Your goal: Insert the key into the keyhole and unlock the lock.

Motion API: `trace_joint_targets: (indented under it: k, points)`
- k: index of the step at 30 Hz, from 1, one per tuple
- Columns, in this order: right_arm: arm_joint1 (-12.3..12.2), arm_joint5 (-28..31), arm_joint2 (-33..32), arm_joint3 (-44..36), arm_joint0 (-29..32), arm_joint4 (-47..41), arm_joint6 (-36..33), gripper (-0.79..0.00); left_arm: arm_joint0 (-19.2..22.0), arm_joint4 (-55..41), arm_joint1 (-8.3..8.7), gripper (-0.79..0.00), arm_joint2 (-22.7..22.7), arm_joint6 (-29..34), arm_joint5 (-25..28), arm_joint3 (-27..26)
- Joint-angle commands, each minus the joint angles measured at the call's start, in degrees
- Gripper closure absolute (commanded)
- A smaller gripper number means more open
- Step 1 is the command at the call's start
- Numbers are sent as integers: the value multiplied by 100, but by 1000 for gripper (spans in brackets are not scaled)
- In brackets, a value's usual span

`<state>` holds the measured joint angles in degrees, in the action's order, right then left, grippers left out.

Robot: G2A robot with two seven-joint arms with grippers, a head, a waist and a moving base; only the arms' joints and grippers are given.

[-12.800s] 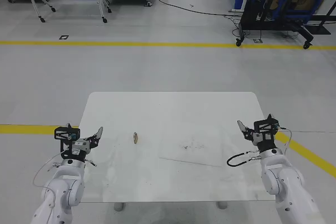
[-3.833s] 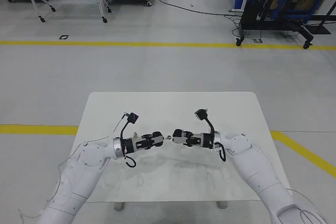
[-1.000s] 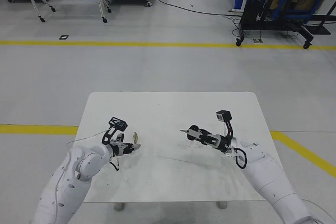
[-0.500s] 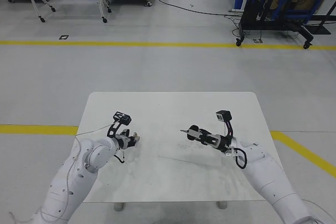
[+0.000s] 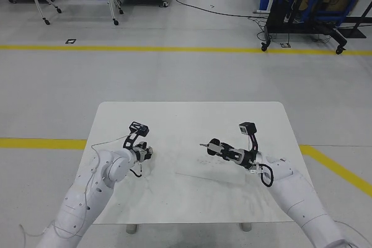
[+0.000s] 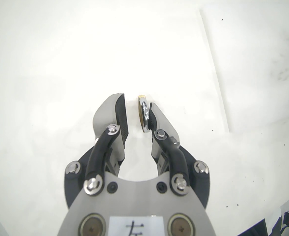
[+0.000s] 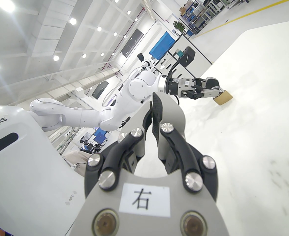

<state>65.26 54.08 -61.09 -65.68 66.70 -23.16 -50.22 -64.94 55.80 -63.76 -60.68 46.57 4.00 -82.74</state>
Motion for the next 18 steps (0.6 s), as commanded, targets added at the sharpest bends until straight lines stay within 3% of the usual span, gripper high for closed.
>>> trace_joint_targets:
  k: [1,5,7,18]
  points:
    - [0,0,0,0,0,0,0,0,24,-13,-12,-135,18,-26,11,46]
    - [0,0,0,0,0,0,0,0,81,-49,-33,-114,36,-52,69,160]
    - [0,0,0,0,0,0,0,0,115,-28,-43,0,52,-55,71,213]
    - [0,0,0,0,0,0,0,0,116,123,-77,0,76,-148,-11,296]
